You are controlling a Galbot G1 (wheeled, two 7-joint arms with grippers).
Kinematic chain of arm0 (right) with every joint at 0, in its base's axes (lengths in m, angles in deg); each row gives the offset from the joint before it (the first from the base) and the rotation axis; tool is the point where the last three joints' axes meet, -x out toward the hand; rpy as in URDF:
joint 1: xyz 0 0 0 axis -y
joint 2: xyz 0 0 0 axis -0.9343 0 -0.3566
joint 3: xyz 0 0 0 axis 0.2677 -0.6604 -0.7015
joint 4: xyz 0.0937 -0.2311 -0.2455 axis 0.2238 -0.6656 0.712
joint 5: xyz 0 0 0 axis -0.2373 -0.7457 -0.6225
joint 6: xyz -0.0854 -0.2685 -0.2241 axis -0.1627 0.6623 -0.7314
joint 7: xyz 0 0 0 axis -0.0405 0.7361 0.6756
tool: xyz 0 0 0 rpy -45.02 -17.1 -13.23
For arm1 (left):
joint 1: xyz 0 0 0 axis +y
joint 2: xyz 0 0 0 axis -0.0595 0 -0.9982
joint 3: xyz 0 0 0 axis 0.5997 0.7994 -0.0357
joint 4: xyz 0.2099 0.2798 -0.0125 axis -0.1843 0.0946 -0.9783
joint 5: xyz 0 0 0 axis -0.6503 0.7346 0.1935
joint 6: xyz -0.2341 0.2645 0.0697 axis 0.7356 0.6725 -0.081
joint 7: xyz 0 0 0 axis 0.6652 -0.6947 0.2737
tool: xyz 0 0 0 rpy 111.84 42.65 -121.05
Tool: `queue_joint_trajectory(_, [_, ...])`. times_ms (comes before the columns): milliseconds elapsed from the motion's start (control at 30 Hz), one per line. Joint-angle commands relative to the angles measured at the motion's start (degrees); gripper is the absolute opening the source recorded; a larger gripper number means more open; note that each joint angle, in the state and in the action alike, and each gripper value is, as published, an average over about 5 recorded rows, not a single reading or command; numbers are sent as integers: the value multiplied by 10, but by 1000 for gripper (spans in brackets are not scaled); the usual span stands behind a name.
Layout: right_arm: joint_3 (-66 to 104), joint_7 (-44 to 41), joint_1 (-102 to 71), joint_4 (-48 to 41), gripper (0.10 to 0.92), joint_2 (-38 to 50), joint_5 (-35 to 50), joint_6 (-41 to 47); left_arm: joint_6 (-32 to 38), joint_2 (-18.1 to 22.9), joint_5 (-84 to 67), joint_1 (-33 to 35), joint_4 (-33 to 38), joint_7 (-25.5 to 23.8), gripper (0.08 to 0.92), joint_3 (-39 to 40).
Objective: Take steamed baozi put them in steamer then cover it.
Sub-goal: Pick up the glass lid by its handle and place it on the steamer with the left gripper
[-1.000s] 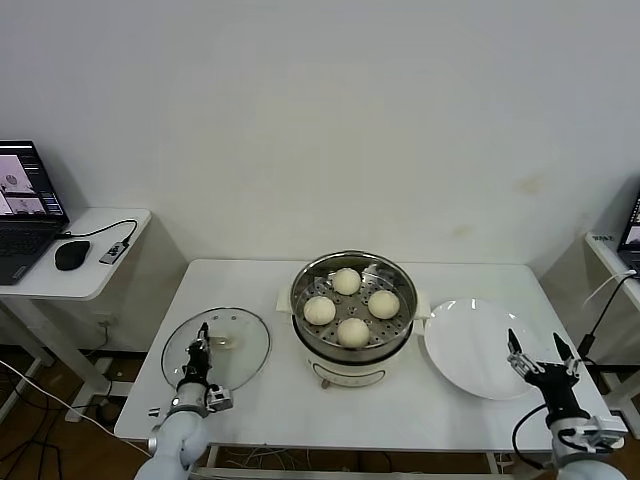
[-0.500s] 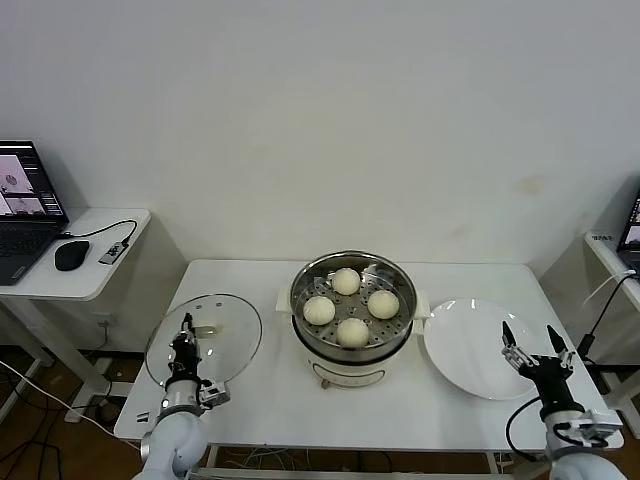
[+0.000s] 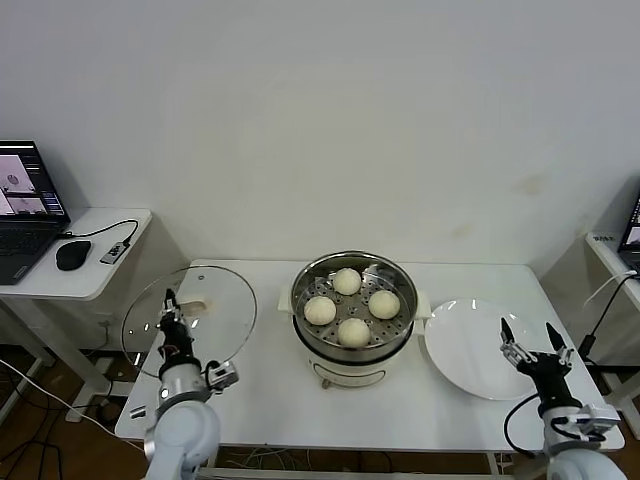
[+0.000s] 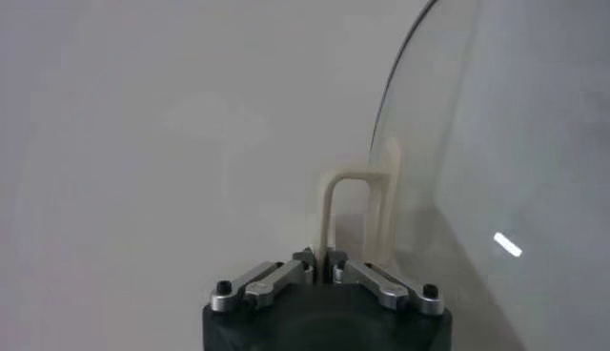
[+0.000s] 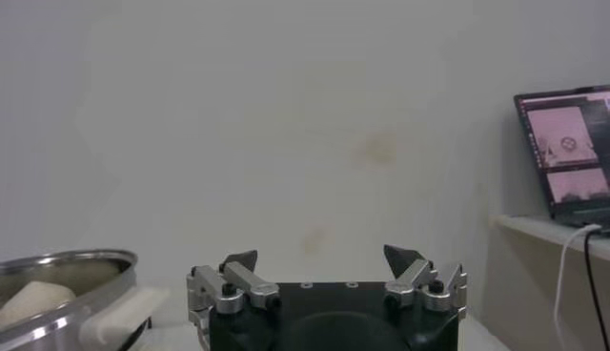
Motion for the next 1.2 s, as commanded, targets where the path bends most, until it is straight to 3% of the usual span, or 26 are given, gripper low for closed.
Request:
queue_joint_trajectory(33, [12, -1, -7, 18, 823, -47, -70, 38, -75, 31, 112, -65, 47, -113, 146, 106])
queue_joint_trajectory(400, [22, 2, -1, -14, 823, -62, -89, 28, -94, 72, 141, -182, -22, -175, 146, 197])
queue_joint_trajectory(733, [26, 1, 7, -31, 823, -68, -93, 25, -96, 139, 142, -244, -111, -184, 146, 271])
queue_joint_trajectory(1200, [30, 0, 14, -41, 823, -77, -100, 23, -97, 145, 44, -264, -138, -157, 146, 334])
